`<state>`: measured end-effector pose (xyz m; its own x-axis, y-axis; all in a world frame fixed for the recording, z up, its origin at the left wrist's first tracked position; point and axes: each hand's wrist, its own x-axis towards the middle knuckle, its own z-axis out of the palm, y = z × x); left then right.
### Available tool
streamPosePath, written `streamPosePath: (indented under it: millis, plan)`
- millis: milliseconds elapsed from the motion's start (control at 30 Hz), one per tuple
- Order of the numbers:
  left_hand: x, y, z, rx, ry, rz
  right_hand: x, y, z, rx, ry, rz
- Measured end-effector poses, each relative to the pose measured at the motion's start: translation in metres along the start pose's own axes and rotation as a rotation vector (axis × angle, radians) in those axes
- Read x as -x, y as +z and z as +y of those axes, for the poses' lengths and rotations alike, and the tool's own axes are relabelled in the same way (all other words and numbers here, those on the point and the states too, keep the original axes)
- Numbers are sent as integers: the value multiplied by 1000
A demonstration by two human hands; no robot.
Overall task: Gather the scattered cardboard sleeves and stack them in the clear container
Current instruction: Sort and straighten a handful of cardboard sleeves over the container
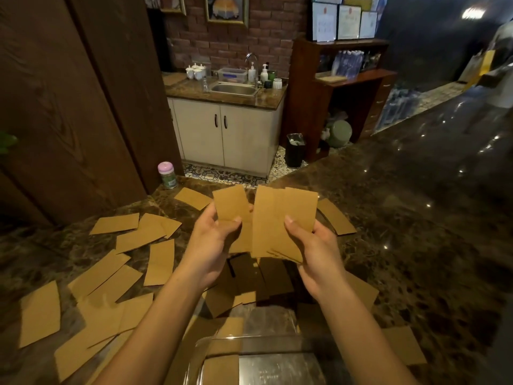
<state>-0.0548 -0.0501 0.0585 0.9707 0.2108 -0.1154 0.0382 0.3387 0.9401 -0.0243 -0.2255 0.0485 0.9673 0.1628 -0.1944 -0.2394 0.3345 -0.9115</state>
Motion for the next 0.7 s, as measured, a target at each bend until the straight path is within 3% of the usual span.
streamPosePath:
  millis: [233,367,533,700]
  plan:
    - [45,23,-5,368,-274,-173,37,12,18,263,-179,-86]
    - [67,25,-5,383,-243,-203,48,7,20,527,-273,-72]
    - [87,29,-12,224,-113,-100,68,2,7,312,-252,-151]
    - [98,20,-14,252,-51,-13,76,-15,-7,100,-210,-37]
